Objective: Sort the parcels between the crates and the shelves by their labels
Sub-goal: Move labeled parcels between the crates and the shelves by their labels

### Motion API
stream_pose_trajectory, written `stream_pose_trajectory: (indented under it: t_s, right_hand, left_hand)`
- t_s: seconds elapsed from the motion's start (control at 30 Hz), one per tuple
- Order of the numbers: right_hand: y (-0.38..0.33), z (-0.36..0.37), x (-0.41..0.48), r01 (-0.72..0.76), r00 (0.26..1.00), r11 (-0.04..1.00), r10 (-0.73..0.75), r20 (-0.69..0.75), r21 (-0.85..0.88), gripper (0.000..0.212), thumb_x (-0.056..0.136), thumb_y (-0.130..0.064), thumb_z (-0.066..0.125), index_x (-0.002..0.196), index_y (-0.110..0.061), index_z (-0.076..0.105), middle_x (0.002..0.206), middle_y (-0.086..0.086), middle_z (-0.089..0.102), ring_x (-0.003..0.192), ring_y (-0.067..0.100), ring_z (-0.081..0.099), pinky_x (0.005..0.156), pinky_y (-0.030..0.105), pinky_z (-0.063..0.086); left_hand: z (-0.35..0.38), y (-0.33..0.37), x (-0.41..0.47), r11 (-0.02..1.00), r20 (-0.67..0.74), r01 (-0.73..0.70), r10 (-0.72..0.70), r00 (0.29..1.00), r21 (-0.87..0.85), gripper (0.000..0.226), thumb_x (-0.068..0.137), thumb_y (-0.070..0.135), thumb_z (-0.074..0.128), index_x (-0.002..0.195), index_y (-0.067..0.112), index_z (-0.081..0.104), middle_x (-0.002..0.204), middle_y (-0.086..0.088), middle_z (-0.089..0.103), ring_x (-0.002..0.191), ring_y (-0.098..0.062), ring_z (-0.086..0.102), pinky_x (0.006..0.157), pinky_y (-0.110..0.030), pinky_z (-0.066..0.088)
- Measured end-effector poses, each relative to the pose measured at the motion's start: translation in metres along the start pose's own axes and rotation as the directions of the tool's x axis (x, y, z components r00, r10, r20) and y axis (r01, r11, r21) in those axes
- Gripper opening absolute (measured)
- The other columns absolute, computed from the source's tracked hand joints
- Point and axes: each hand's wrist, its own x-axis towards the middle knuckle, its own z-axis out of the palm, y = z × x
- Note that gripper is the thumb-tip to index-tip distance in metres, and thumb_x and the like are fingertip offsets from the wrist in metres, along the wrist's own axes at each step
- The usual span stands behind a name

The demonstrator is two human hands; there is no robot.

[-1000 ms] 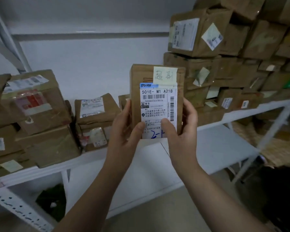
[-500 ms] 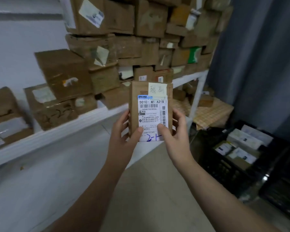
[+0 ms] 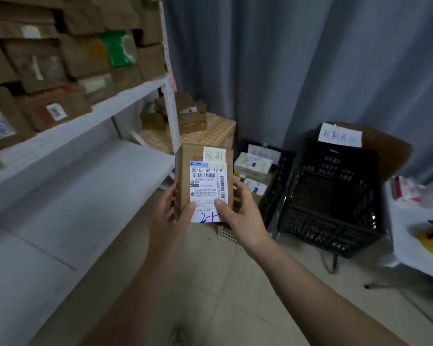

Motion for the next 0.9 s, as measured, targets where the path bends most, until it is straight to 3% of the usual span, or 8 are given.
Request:
stream_pose_trajectory:
  t_s: [0.1, 0.23, 0.33, 0.47, 0.63, 0.77, 0.9]
  right_hand:
    - [0.018, -0.016, 0.027, -0.073, 0.997, 0.997, 0.073, -0.033, -0.007, 0.043, 0.091, -0.015, 0.064, 0.124, -0.033, 0.044, 0.111, -0.014, 0.063, 0.103, 0.004, 0.063, 0.088, 0.034, 0.055]
    - [0.039, -0.026, 0.08, -0.153, 0.988, 0.988, 0.152, -0.032, -0.034, 0.049, 0.092, -0.015, 0.063, 0.135, -0.022, 0.04, 0.113, -0.009, 0.062, 0.091, -0.007, 0.063, 0.07, 0.013, 0.052]
    - [0.05, -0.026, 0.131, -0.229, 0.973, 0.973, 0.229, -0.018, -0.041, 0.051, 0.092, -0.019, 0.063, 0.136, -0.026, 0.038, 0.115, -0.007, 0.063, 0.086, -0.011, 0.062, 0.065, 0.007, 0.048]
    - [0.064, -0.023, 0.196, -0.366, 0.929, 0.931, 0.366, -0.045, 0.014, 0.053, 0.093, -0.02, 0.062, 0.14, -0.022, 0.037, 0.123, 0.001, 0.06, 0.106, 0.014, 0.063, 0.087, 0.026, 0.053]
    - [0.089, -0.031, 0.254, -0.418, 0.899, 0.906, 0.422, -0.118, 0.063, 0.048, 0.093, -0.021, 0.063, 0.135, -0.025, 0.041, 0.123, 0.0, 0.06, 0.108, 0.018, 0.063, 0.091, 0.034, 0.054]
    - [0.109, -0.054, 0.288, -0.416, 0.89, 0.903, 0.428, -0.154, 0.108, 0.051, 0.089, -0.02, 0.068, 0.131, -0.031, 0.04, 0.118, -0.003, 0.058, 0.104, 0.013, 0.064, 0.082, 0.026, 0.056]
    - [0.134, -0.092, 0.332, -0.436, 0.879, 0.89, 0.453, -0.153, 0.13, 0.064, 0.086, -0.012, 0.071, 0.134, -0.03, 0.034, 0.125, 0.004, 0.056, 0.105, 0.011, 0.064, 0.082, 0.025, 0.056]
  left_hand:
    - [0.02, -0.018, 0.031, 0.998, 0.103, 0.056, -0.058, 0.993, 0.029, 0.04, 0.086, 0.023, 0.066, 0.124, 0.033, 0.057, 0.115, 0.008, 0.068, 0.104, -0.014, 0.066, 0.089, -0.043, 0.053]
    - [0.041, -0.036, 0.088, 0.997, 0.128, 0.07, -0.075, 0.989, 0.043, 0.03, 0.095, 0.014, 0.055, 0.125, 0.016, 0.058, 0.116, 0.0, 0.068, 0.106, -0.018, 0.065, 0.092, -0.041, 0.052]
    - [0.051, -0.05, 0.141, 0.991, 0.132, 0.119, -0.127, 0.983, 0.062, 0.03, 0.096, 0.019, 0.052, 0.126, 0.017, 0.057, 0.115, 0.0, 0.068, 0.104, -0.013, 0.065, 0.084, -0.02, 0.052]
    - [0.06, -0.079, 0.214, 0.975, 0.14, 0.197, -0.21, 0.968, 0.101, 0.028, 0.098, 0.026, 0.05, 0.124, 0.023, 0.058, 0.111, 0.005, 0.069, 0.098, -0.004, 0.065, 0.066, -0.004, 0.046]
    - [0.084, -0.123, 0.281, 0.965, 0.23, 0.229, -0.253, 0.94, 0.13, 0.024, 0.098, 0.024, 0.048, 0.12, 0.033, 0.056, 0.102, 0.021, 0.067, 0.089, 0.013, 0.061, 0.065, -0.001, 0.042]
    - [0.118, -0.162, 0.315, 0.935, 0.267, 0.308, -0.347, 0.899, 0.176, 0.023, 0.097, 0.028, 0.05, 0.119, 0.034, 0.052, 0.097, 0.02, 0.068, 0.087, 0.009, 0.064, 0.065, -0.006, 0.047]
    - [0.17, -0.195, 0.349, 0.906, 0.302, 0.377, -0.42, 0.856, 0.191, 0.031, 0.097, 0.026, 0.05, 0.127, 0.027, 0.047, 0.112, 0.004, 0.066, 0.102, -0.012, 0.064, 0.088, -0.032, 0.049]
